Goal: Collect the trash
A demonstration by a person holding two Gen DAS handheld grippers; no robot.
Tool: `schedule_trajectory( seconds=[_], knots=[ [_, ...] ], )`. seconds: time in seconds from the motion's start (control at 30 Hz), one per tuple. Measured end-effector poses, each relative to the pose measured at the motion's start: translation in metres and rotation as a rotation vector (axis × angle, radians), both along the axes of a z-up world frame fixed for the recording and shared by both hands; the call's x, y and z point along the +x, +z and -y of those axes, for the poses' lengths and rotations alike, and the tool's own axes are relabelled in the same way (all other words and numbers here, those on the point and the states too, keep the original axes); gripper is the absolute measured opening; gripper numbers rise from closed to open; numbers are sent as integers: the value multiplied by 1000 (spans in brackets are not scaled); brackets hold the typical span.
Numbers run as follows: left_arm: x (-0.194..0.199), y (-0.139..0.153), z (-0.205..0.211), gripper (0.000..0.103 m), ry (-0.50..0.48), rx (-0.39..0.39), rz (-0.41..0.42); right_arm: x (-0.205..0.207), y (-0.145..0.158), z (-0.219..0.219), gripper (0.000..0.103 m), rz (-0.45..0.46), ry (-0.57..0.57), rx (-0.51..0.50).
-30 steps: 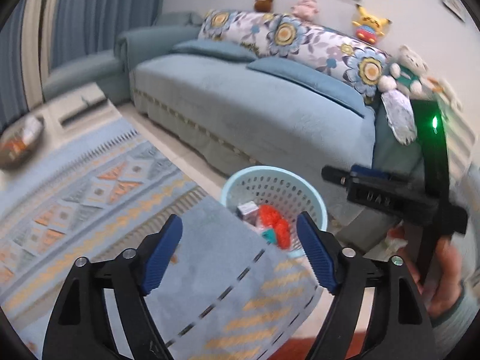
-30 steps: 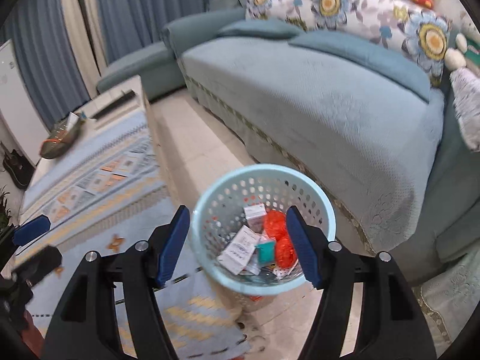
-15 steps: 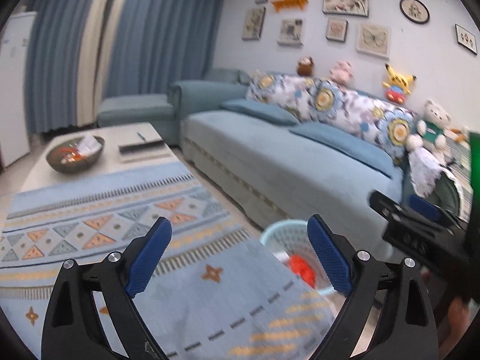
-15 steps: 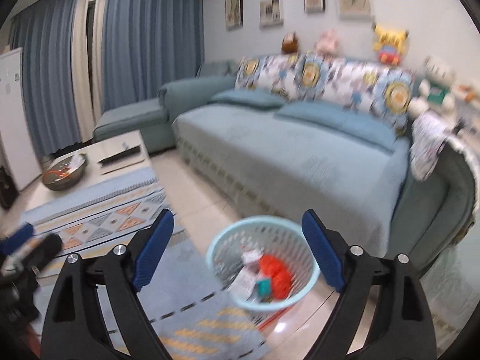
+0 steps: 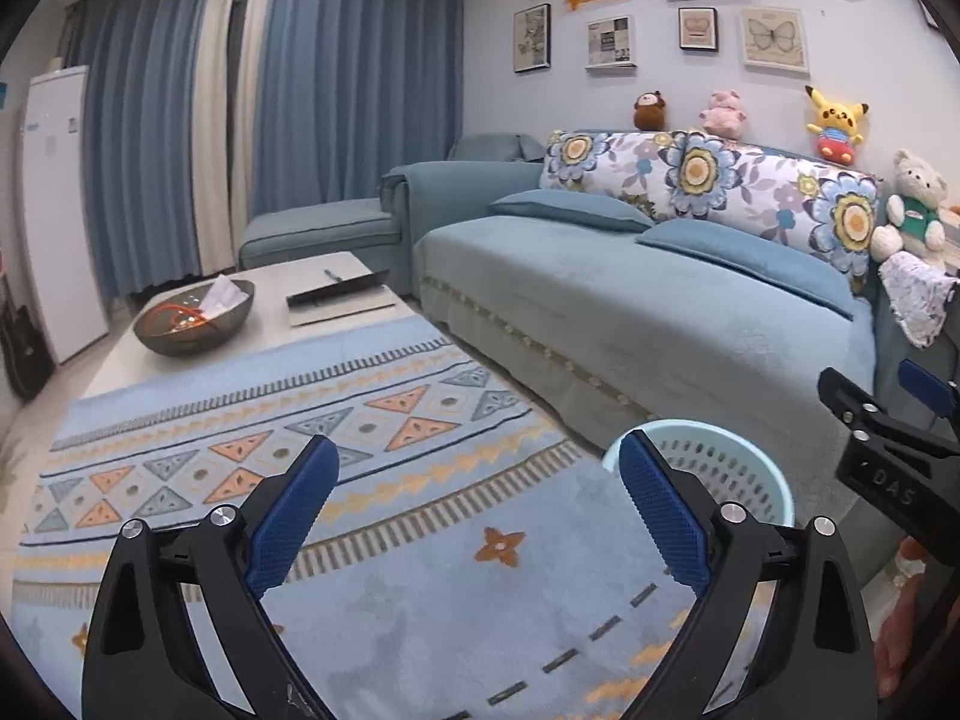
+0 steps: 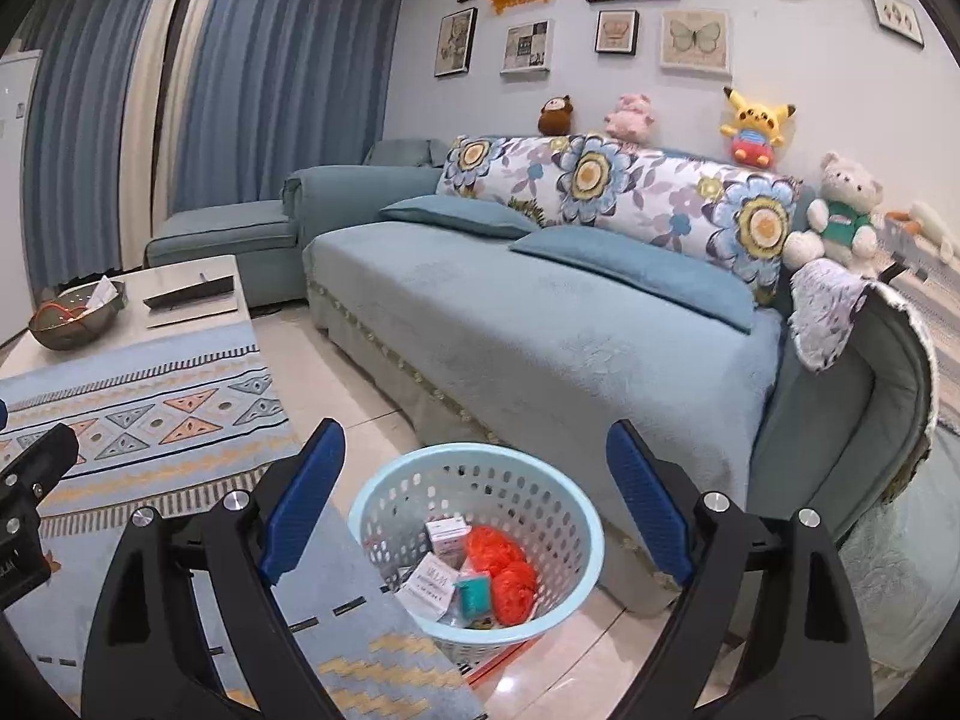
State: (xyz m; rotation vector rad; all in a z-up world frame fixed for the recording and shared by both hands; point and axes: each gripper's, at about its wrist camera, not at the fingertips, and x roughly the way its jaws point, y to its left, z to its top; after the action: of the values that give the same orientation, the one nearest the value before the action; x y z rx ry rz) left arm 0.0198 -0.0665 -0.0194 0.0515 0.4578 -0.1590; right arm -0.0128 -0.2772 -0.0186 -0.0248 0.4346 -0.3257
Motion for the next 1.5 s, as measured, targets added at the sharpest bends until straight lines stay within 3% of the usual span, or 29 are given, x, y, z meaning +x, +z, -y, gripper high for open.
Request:
schedule_trajectory(
  seconds=[0.33, 0.6, 1.5],
  knots=[
    [0, -2, 7, 94, -31, 27, -5, -5, -2, -1, 84, 8, 17, 5],
    [4, -3, 2, 94, -41, 4, -18, -3, -3, 8, 84, -3, 5, 54],
    [3, -1, -3, 94, -35, -32, -25, -4, -1, 1, 84, 4, 12, 31]
  ],
)
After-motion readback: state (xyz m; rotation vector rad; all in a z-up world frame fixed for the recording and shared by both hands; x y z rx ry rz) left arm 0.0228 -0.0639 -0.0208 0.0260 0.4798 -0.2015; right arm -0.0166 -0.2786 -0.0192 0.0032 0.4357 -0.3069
